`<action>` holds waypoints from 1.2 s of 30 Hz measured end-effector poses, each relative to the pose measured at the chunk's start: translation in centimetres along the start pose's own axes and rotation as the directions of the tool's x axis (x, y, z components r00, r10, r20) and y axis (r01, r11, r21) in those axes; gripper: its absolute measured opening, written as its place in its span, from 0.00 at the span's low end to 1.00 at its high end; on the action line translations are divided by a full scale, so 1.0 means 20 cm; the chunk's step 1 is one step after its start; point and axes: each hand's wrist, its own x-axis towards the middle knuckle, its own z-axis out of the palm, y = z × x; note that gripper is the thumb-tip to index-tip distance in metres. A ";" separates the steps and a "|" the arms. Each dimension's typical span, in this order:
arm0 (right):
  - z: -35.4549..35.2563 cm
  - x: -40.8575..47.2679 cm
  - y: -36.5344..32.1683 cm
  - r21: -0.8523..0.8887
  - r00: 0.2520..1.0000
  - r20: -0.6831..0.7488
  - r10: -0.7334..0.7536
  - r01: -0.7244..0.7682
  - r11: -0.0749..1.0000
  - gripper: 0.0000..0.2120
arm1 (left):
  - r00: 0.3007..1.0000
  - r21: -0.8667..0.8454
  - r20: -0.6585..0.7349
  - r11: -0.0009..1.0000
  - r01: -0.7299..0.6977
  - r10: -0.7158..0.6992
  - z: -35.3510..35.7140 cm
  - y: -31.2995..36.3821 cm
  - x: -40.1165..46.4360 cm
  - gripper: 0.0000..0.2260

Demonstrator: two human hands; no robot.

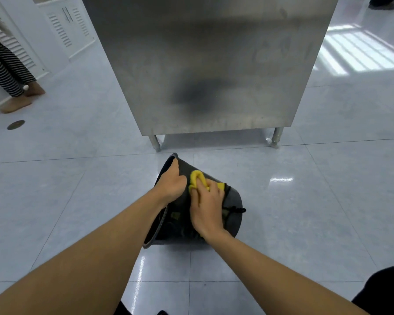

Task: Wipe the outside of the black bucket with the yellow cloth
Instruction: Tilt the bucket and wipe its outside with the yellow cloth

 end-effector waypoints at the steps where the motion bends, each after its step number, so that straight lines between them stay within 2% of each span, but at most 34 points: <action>1: 0.01 -0.01 -0.05 0.040 0.999 0.004 -0.037 0.037 0.999 0.15 | 1.000 -0.031 0.006 1.000 0.002 -0.002 0.00 0.00 0.00 0.34; 3: 0.02 -0.02 -0.11 0.107 0.998 0.007 -0.060 0.059 0.993 0.16 | 1.000 -0.083 0.019 0.996 0.015 -0.013 0.00 0.00 0.00 0.31; 6: 0.03 -0.02 -0.08 0.088 0.997 0.012 -0.082 0.081 0.993 0.17 | 1.000 -0.143 -0.024 0.990 0.002 -0.005 0.00 0.00 -0.02 0.14; 7: 0.03 -0.01 -0.05 0.062 0.996 0.013 -0.090 0.089 0.994 0.17 | 0.999 -0.154 -0.053 0.988 -0.010 0.001 0.00 0.00 -0.02 0.12; 9: 0.03 0.00 0.02 0.006 0.998 0.007 -0.062 0.061 0.998 0.18 | 0.995 -0.133 -0.101 0.991 -0.028 0.014 0.01 -0.01 -0.02 0.13; 11: 0.02 0.00 0.09 -0.052 1.000 -0.006 0.023 -0.023 0.998 0.19 | 0.993 -0.028 -0.117 0.999 -0.032 0.029 0.02 -0.01 -0.02 0.19; 13: 0.00 -0.01 0.17 -0.103 0.993 -0.033 0.113 -0.116 0.988 0.19 | 0.997 0.117 -0.072 0.993 -0.010 0.018 0.03 -0.02 -0.02 0.26; 15: -0.03 -0.01 0.22 -0.112 0.980 -0.052 0.191 -0.196 0.974 0.19 | 1.000 0.152 -0.023 0.988 0.008 -0.004 0.04 -0.03 -0.03 0.29; 19: -0.03 0.00 0.21 -0.115 0.982 -0.051 0.184 -0.189 0.975 0.18 | 0.999 0.080 0.010 0.996 0.036 -0.037 0.04 -0.01 -0.02 0.31; 24: 0.00 -0.02 0.06 -0.008 0.999 -0.040 -0.024 0.024 1.000 0.16 | 0.996 -0.005 0.072 0.999 0.052 -0.052 0.04 0.03 -0.05 0.34; 27: 0.02 -0.01 -0.01 0.066 0.995 -0.036 -0.092 0.094 0.993 0.17 | 0.998 -0.043 0.057 0.998 0.043 -0.041 0.05 0.05 -0.04 0.32; 32: 0.00 0.02 0.04 0.034 0.997 -0.022 -0.075 0.076 0.997 0.18 | 0.999 -0.109 0.013 0.993 0.051 -0.049 0.07 0.06 -0.04 0.25; 36: -0.04 0.04 0.18 -0.112 0.996 0.003 0.091 -0.090 0.990 0.20 | 0.997 -0.097 -0.012 0.993 0.071 -0.072 0.06 0.03 -0.01 0.27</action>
